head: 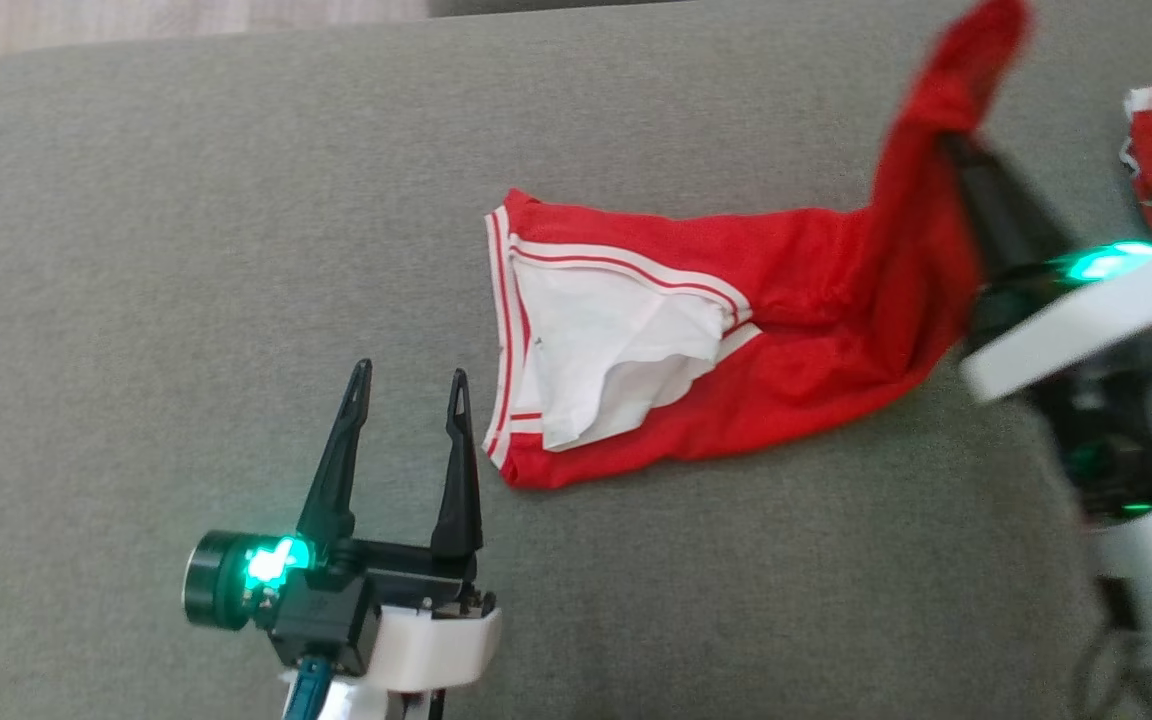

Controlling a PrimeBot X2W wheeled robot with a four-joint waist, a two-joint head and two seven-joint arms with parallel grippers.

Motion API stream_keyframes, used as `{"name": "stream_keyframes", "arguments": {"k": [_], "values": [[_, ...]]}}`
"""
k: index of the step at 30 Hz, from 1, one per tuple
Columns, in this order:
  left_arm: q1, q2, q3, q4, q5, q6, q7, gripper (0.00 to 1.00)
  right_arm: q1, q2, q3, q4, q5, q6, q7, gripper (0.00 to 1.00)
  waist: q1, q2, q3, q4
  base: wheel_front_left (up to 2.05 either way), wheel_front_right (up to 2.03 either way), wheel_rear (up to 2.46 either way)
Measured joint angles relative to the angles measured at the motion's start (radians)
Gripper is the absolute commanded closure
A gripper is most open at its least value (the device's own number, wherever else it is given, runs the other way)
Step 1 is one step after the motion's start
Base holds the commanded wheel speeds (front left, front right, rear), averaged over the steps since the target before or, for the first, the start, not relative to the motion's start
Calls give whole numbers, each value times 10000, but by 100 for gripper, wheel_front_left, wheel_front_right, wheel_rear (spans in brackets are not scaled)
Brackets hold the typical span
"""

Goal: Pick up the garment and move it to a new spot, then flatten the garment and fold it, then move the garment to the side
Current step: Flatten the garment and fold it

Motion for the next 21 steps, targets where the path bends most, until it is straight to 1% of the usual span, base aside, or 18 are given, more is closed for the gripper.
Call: {"name": "stream_keyframes", "arguments": {"k": [5, 8, 10, 12, 18, 21], "values": [[1, -88, 25, 61, 0, -123, 0, 0, -137, 1356, 907, 105, -523, 0, 529, 100, 0, 0, -68, 332, 0, 0, 0], [5, -127, 31, 104, 0, -173, 0, 0, -136, 2096, 1392, 552, -863, 0, 593, 100, 0, 0, -104, 570, 0, 0, 0], [7, -150, 17, 134, 0, -211, 0, 0, -137, 2452, 1628, 984, -1022, 0, 550, 100, 0, 0, -129, 727, 0, 0, 0], [9, -163, -12, 165, -2, -261, 0, 0, -138, 2635, 1808, 1471, -1191, 0, 483, 100, 0, 0, -149, 903, 0, 0, 0], [12, -224, -29, 196, -2, -261, 0, 0, -235, 2823, 2322, 2744, -1248, 0, -19, 100, 0, 0, -128, 1365, 0, 0, 0], [12, -232, -38, 244, -4, -263, 0, 0, -482, 2824, 2744, 3112, -790, 0, -324, 100, 0, 0, -108, 1492, 0, 0, 0]]}}
